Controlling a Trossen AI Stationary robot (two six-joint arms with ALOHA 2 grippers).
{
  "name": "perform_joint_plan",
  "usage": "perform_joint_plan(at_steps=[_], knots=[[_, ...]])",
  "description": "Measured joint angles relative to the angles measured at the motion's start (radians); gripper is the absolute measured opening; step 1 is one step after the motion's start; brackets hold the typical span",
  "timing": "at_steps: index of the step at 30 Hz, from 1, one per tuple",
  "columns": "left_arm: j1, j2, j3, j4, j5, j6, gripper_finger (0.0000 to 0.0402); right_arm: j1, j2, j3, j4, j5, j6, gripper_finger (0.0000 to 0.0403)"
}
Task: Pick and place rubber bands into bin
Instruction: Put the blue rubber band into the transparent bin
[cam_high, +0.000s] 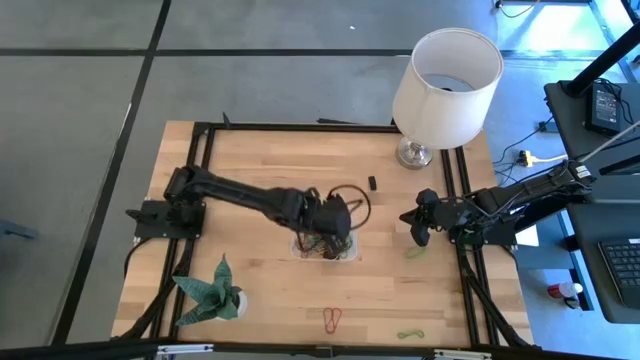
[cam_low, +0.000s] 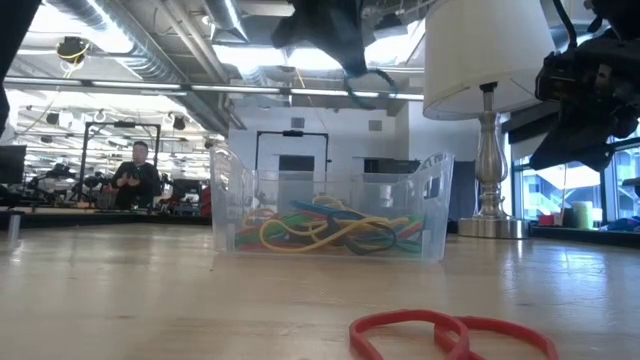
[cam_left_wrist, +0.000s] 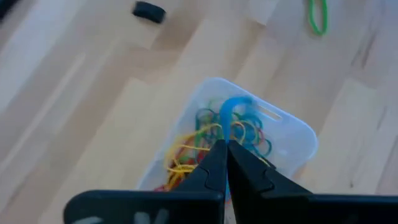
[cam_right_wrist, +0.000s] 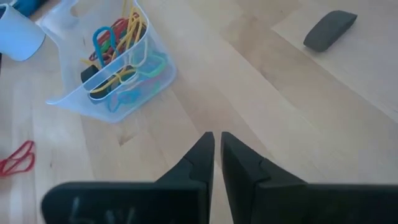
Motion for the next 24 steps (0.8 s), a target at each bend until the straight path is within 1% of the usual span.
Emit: perform_joint_plan(at_steps=[6,10,15,21,24], knots=[[-0.028,0.101,-0.003,0.014,0.02,-0.022,0.0002,0.0,0.0,0.0,0.004,0.0,0.024,0.0033],[-0.02,0.177,-0.004,0.045,0.037,-0.023,0.0002,0.0,0.0,0.0,0.01,0.0,0.027,0.0033],[0.002,0.243,-0.003,0.109,0.078,-0.023,0.0002,0.0,0.0,0.0,0.021,0.0,0.027,0.0033],[0.035,0.279,-0.004,0.114,0.083,-0.064,0.0004,0.0,0.0,0.0,0.028,0.0,0.027,0.0033],[0.053,0.279,-0.004,0.115,0.085,-0.088,0.0019,0.0,0.0,0.0,0.028,0.0,0.026,0.0033]])
